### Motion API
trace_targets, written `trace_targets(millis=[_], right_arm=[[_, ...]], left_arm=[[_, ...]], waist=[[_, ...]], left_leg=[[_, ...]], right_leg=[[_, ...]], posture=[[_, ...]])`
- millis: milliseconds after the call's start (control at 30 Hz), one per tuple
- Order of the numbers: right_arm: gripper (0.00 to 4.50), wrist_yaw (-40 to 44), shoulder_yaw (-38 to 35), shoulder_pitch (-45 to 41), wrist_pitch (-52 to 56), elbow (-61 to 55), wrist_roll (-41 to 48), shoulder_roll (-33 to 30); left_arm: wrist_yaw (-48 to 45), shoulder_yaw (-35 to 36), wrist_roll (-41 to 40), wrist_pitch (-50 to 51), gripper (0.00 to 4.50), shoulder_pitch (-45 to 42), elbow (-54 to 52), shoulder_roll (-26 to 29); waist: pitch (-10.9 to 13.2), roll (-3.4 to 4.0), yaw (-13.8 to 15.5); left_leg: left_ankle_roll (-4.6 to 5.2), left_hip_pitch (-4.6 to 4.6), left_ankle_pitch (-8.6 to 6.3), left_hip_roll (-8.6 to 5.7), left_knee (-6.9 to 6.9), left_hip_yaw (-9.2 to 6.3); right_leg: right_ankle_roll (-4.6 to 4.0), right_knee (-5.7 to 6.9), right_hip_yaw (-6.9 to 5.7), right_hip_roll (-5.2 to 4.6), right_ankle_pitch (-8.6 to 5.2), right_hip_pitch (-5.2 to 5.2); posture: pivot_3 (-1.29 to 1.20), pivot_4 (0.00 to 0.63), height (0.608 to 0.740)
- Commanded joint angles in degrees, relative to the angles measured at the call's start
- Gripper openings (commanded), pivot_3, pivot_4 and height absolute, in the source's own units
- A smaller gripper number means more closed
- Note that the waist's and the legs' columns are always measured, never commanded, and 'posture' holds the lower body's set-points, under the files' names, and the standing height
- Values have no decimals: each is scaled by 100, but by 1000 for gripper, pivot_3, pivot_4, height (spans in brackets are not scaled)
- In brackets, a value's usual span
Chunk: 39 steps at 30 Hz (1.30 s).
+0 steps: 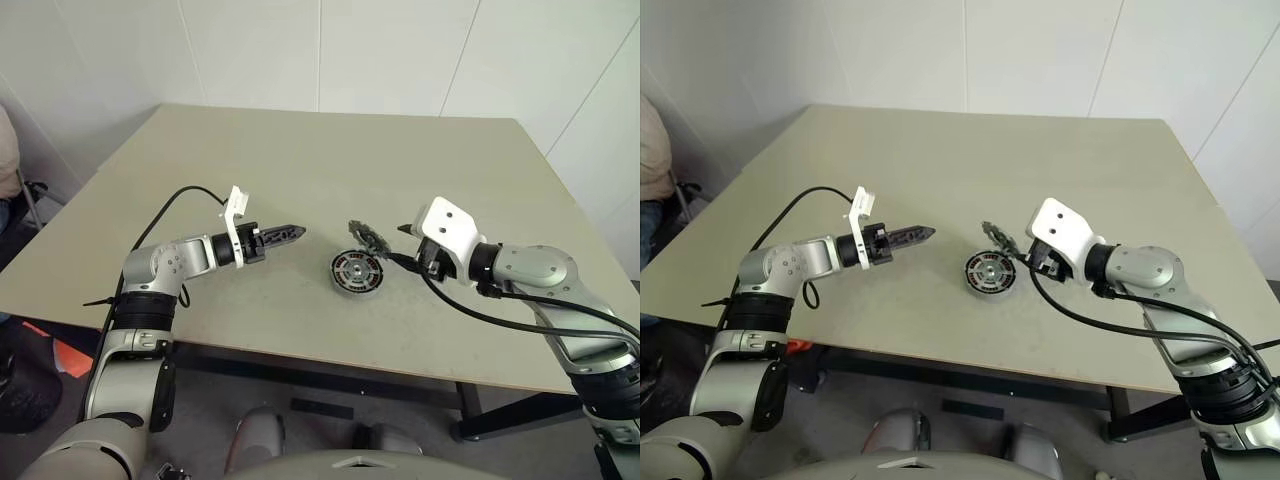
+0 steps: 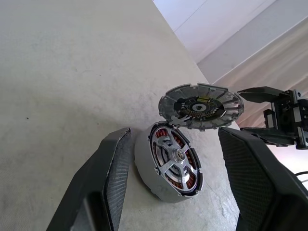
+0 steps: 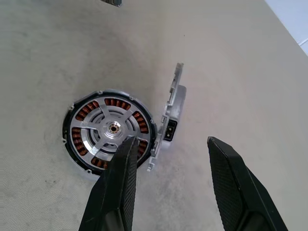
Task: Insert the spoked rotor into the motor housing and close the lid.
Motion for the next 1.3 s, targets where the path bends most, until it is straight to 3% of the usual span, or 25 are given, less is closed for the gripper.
trace_targets(millis=[33, 133, 300, 600, 733, 1033, 1300], right_arm=[[2578, 36, 90, -219, -90, -128, -60, 68], [2578, -6, 241, -344, -227, 50, -179, 178], [949, -128, 432, -463, -576, 658, -489, 379], [949, -224, 497, -529, -965, 1247, -814, 665], [32, -209, 427, -541, -1043, 1247, -832, 660], [32, -121, 303, -657, -992, 1050, -788, 634], [32, -819, -21, -1069, -1300, 1678, -938, 974]], left_arm=[[-20, 68, -31, -64, 3028, -80, -136, 39], [-1, 58, -32, -66, 3028, -40, -170, 20], [36, 68, -40, -67, 3028, -13, -201, -6], [83, 98, -55, -70, 3028, 21, -222, -12], [95, 91, -57, -67, 3028, 61, -250, -11], [112, 67, -37, -97, 3028, 31, -209, -69], [135, 51, -34, -102, 3028, 35, -228, -130]], waist=[[0, 0, -20], [0, 0, -65], [0, 0, -84], [0, 0, -90], [0, 0, -90], [0, 0, -88], [0, 0, -98]], left_leg=[[0, 0, 0, 0, 0, 0], [-2, 4, 1, 1, 0, 0], [-4, 7, 2, 1, 2, 0], [-3, 6, 2, 2, 3, 0], [-4, 8, 2, 2, 3, 1], [-5, 9, 3, 2, 5, 0], [-6, 4, 4, 2, 6, 1]], right_leg=[[0, 0, 0, 0, 0, 0], [1, 3, 0, 0, 0, 1], [0, 6, 0, 0, 1, 6], [-9, 8, 1, 0, 5, 3], [-9, 9, 1, 1, 6, 4], [-10, 10, 1, 0, 6, 8], [-17, 12, 1, 1, 11, -3]], posture=[[0, 0, 740], [0, 0, 740], [0, 0, 740], [0, 0, 740], [0, 0, 740], [0, 0, 740], [0, 0, 740]])
